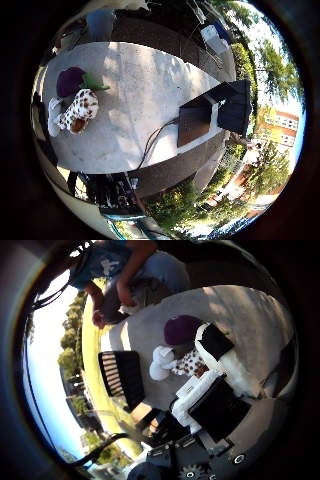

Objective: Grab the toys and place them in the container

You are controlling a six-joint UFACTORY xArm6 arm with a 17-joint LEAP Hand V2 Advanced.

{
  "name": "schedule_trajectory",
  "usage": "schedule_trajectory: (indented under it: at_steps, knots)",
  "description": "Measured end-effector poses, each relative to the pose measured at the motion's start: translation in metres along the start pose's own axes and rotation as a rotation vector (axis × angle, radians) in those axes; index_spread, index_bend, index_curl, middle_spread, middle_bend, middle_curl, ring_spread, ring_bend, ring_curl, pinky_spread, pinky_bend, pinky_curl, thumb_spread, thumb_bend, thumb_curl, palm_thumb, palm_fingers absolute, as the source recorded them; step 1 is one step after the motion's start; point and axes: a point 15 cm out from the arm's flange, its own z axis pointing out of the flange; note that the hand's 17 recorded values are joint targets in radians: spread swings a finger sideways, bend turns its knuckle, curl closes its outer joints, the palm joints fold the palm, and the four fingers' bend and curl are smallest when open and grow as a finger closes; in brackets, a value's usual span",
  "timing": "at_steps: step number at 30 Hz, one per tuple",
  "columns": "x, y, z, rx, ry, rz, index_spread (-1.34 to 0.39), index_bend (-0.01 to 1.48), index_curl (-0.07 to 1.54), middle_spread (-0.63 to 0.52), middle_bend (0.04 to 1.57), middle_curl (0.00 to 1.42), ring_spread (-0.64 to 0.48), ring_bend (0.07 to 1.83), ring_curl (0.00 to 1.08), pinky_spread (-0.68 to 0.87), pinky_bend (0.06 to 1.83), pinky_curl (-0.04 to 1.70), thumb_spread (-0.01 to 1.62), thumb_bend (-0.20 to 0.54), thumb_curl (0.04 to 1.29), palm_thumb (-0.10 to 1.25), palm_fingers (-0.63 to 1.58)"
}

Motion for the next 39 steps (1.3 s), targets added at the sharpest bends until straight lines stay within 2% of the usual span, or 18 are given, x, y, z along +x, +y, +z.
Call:
schedule_trajectory:
  at_steps: [17, 24, 27, 30, 32, 33, 36, 39]
  knots:
    - [-0.074, -0.045, 0.127, 0.019, 0.021, -0.092, -0.06, 0.17, 0.26, 0.03, 0.18, 0.34, 0.28, 0.42, 0.33, 0.47, 0.55, 0.23, 1.13, -0.032, 0.4, 0.57, 0.34]
    - [-0.094, -0.045, 0.146, -0.012, 0.069, -0.138, -0.04, 0.16, 0.26, 0.05, 0.18, 0.34, 0.3, 0.47, 0.33, 0.48, 0.59, 0.21, 1.11, -0.033, 0.39, 0.55, 0.37]
    - [-0.095, -0.044, 0.151, -0.028, 0.109, -0.155, -0.02, 0.16, 0.25, 0.05, 0.2, 0.34, 0.31, 0.56, 0.34, 0.49, 0.61, 0.2, 1.1, -0.035, 0.39, 0.54, 0.48]
    - [-0.1, -0.045, 0.151, -0.032, 0.131, -0.174, -0.07, 0.15, 0.23, -0.01, 0.3, 0.37, 0.28, 0.7, 0.37, 0.51, 0.73, 0.21, 1.1, -0.032, 0.38, 0.54, 0.84]
    - [-0.103, -0.045, 0.151, -0.038, 0.14, -0.18, -0.16, 0.19, 0.24, -0.04, 0.44, 0.43, 0.24, 0.77, 0.4, 0.5, 0.81, 0.23, 1.1, -0.022, 0.39, 0.56, 1.15]
    - [-0.103, -0.044, 0.151, -0.041, 0.14, -0.179, -0.21, 0.23, 0.27, -0.05, 0.5, 0.46, 0.23, 0.8, 0.43, 0.49, 0.87, 0.26, 1.09, -0.02, 0.39, 0.58, 1.24]
    - [-0.101, -0.041, 0.153, -0.051, 0.143, -0.182, -0.3, 0.3, 0.31, -0.06, 0.66, 0.54, 0.17, 0.93, 0.49, 0.45, 1.0, 0.33, 1.09, -0.019, 0.4, 0.61, 1.34]
    - [-0.099, -0.034, 0.158, -0.077, 0.14, -0.18, -0.38, 0.36, 0.35, -0.09, 0.82, 0.63, 0.11, 1.09, 0.56, 0.41, 1.11, 0.39, 1.07, -0.016, 0.42, 0.65, 1.25]
